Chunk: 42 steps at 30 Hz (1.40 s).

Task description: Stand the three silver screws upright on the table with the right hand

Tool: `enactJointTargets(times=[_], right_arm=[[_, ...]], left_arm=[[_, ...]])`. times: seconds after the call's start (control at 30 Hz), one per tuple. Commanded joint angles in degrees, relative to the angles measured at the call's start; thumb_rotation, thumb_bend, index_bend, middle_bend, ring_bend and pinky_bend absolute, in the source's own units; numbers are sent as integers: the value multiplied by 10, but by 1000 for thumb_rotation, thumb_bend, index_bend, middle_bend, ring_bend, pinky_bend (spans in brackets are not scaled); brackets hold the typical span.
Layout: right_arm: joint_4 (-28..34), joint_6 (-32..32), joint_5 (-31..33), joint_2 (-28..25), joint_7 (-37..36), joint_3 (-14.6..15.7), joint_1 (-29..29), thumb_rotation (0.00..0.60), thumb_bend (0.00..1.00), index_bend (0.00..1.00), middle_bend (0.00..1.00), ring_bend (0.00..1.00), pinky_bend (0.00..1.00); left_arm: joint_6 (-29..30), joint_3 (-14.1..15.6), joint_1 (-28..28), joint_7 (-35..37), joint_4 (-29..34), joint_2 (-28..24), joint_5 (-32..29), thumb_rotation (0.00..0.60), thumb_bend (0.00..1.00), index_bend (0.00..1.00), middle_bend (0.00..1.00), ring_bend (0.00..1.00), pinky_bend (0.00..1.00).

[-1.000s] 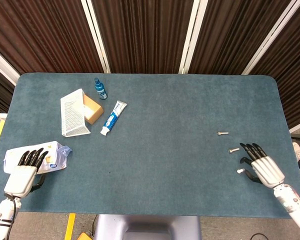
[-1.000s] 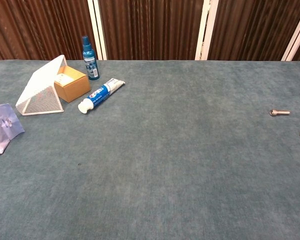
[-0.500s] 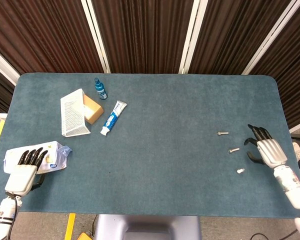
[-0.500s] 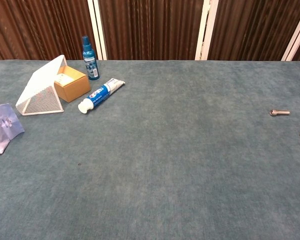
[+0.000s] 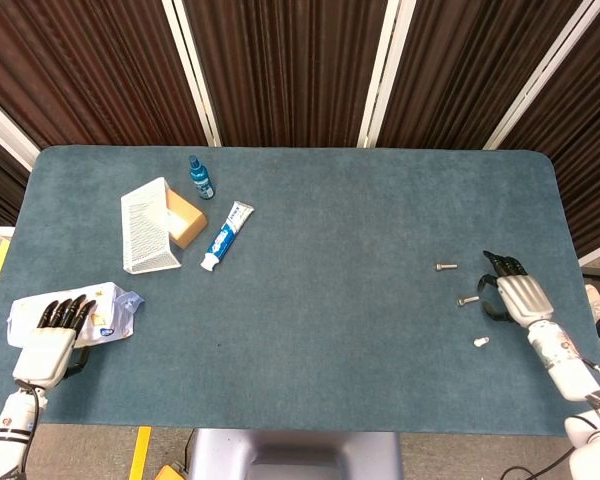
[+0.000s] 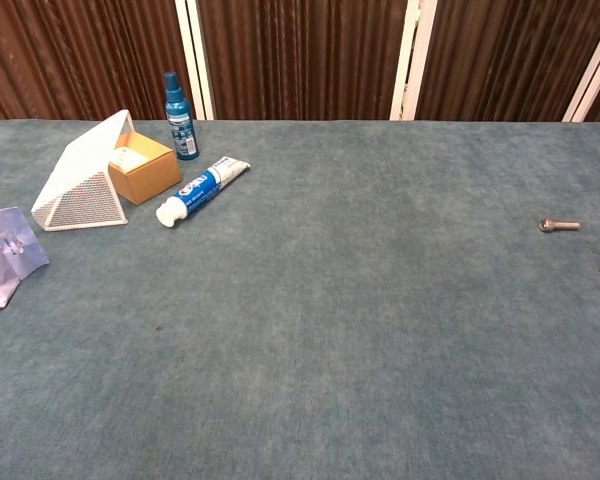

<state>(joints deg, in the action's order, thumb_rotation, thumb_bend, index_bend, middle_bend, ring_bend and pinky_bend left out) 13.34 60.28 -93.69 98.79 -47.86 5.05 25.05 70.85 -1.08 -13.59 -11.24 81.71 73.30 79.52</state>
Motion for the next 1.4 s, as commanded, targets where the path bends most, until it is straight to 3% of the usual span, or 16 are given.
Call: enactJointTargets(times=[0.03, 0.5, 1.4], right_arm=[[-7, -4, -1, 5, -1, 2, 2, 600, 487, 554, 97, 0, 0], [-25, -43, 0, 20, -6, 4, 18, 600, 487, 564, 97, 0, 0], [-30, -48, 1, 29, 3, 5, 19, 600, 488, 646, 110, 0, 0]], left_arm=[[-2, 0, -1, -1, -1, 1, -1, 600, 474, 0, 0, 0, 54], [-12, -1, -5, -5, -5, 4, -11, 600, 475, 0, 0, 0, 54], [-23, 0, -9, -6, -3, 1, -21, 600, 474, 0, 0, 0, 54]])
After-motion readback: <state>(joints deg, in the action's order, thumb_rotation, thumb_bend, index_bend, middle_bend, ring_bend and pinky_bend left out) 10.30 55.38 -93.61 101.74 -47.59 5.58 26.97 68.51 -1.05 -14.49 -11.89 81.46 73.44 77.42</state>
